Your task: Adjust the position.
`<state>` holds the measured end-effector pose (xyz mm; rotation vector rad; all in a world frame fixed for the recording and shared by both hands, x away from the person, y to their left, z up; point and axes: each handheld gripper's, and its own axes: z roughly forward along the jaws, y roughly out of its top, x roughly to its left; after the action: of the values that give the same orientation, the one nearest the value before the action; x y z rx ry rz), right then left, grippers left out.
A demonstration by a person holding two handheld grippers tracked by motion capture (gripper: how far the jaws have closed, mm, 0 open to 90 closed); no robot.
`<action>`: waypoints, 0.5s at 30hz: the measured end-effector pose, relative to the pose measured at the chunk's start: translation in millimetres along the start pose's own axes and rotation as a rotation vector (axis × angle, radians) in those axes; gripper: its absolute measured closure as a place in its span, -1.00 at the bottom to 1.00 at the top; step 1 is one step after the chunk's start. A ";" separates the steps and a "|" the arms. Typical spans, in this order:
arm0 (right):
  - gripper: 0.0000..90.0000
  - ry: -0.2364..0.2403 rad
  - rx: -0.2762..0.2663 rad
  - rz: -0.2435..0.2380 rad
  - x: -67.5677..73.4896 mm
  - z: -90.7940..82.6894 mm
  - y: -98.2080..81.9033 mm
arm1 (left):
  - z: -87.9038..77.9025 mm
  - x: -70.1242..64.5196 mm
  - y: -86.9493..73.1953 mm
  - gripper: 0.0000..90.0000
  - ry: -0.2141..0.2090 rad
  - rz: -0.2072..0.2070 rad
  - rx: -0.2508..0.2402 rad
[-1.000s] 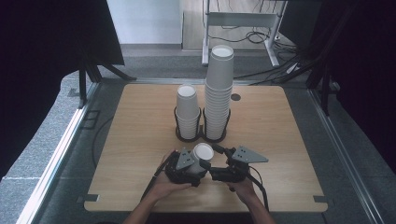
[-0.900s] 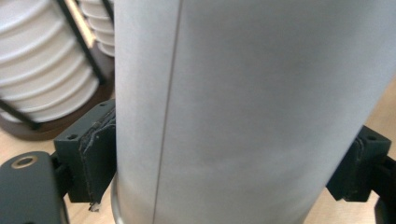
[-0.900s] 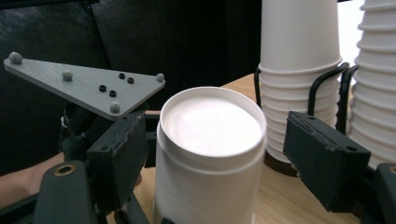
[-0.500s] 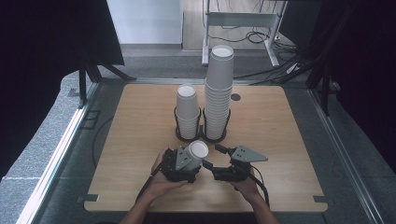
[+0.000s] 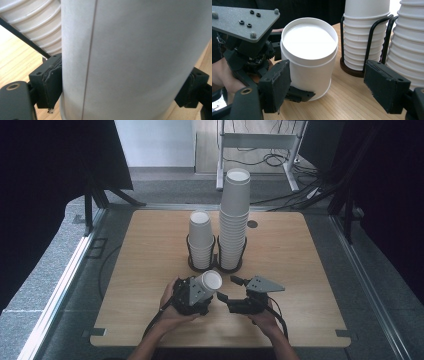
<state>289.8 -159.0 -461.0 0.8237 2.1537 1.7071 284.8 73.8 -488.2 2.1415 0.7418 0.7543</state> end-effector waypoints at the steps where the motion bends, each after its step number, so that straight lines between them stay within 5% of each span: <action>1: -0.52 -0.001 0.003 0.000 -0.3 0.1 -0.2 | 0.2 0.1 -0.2 -0.73 0.000 -0.001 0.000; 15: -0.52 -0.010 0.048 0.001 -2.6 2.9 -2.0 | -2.0 2.2 0.4 -0.73 0.031 0.011 0.004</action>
<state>293.0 -158.5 -464.0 0.8447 2.1958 1.6539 284.9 75.9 -486.2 2.1429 0.7489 0.7941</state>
